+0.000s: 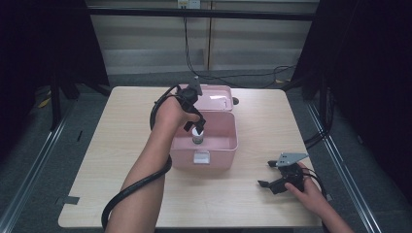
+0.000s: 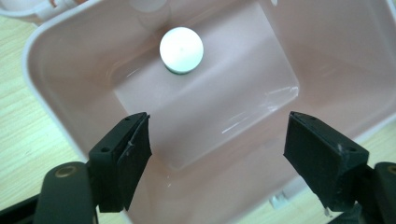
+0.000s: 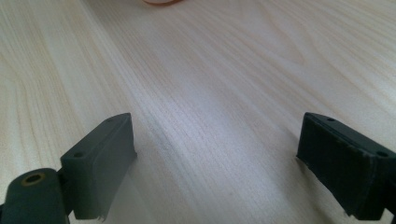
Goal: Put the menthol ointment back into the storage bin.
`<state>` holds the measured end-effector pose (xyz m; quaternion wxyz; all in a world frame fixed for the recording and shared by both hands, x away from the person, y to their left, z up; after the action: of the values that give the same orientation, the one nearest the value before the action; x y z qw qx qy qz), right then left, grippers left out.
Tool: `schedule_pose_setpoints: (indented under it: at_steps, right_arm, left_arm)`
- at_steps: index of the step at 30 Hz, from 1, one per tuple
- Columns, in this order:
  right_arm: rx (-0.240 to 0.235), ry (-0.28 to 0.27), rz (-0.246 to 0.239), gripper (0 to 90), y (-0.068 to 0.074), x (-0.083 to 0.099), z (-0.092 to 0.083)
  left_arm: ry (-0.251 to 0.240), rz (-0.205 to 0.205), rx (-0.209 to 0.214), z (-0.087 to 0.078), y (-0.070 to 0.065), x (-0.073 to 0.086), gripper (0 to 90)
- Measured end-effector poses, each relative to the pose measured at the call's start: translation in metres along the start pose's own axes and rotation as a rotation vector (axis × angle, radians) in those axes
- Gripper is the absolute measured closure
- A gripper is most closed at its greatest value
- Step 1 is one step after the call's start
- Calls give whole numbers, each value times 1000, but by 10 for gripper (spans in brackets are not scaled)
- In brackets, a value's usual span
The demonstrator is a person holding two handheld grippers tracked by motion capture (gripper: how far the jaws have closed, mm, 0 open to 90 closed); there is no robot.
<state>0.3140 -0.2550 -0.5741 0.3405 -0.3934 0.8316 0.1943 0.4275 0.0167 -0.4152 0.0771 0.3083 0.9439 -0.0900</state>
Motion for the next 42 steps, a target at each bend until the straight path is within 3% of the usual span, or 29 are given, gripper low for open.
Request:
schedule_pose_setpoints:
  at_steps: [6, 20, 42]
  right_arm:
    - [0, 0, 0, 105, 0, 0, 0]
    - [0, 0, -1, 104, 0, 0, 0]
    - [1, -1, 0, 105, 0, 0, 0]
  left_arm:
    - [0, 16, 4, -13, 4, 11, 223]
    - [-14, -12, -8, -38, 26, 41, 226]
    - [-54, -25, 19, -37, 52, 85, 227]
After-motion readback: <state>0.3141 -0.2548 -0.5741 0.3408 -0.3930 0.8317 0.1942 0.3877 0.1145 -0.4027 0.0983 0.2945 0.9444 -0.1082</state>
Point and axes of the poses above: each handheld gripper's, and its own axes: z roughly forward along the jaws, x roughly out of its underside, y roughly to its left, the point moved 9 cm from there along z, roughly forward along the jaws, and after that the axes turned 2 degrees about -x, right-handed, at the moved point
